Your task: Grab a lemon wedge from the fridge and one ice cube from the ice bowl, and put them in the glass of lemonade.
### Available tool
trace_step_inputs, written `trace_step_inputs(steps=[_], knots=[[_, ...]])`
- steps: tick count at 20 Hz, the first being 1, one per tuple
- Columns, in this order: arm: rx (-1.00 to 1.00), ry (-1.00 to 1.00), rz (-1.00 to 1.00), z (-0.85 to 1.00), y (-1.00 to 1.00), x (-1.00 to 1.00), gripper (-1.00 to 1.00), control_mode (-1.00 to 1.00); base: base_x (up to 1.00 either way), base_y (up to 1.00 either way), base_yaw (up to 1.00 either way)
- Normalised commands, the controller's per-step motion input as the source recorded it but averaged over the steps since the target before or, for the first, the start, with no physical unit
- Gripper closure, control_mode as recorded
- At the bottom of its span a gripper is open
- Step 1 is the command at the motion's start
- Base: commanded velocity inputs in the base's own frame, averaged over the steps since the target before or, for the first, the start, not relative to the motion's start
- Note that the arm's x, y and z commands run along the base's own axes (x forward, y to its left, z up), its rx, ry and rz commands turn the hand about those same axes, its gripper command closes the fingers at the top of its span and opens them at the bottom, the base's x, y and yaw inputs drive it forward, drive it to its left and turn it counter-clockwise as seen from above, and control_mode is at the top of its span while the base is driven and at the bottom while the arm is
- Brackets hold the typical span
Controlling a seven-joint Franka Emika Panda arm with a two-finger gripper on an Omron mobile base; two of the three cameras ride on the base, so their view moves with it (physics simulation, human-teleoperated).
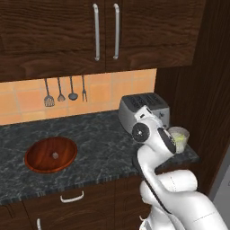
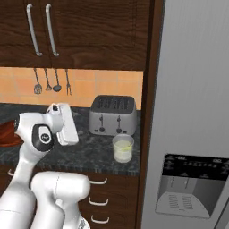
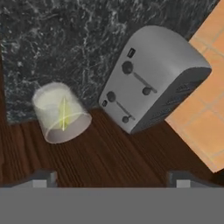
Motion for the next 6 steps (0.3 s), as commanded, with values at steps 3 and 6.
trace_step_inputs(steps=[3,6], knots=[[0.00,-0.17,0.04,0.30,0.90,-0.13,-1.00,-1.00,0.00,0.00,0.00],[0.02,-0.06,0.00,0.22,0.84,0.00,-1.00,-1.00,0.00,0.00,0.00]])
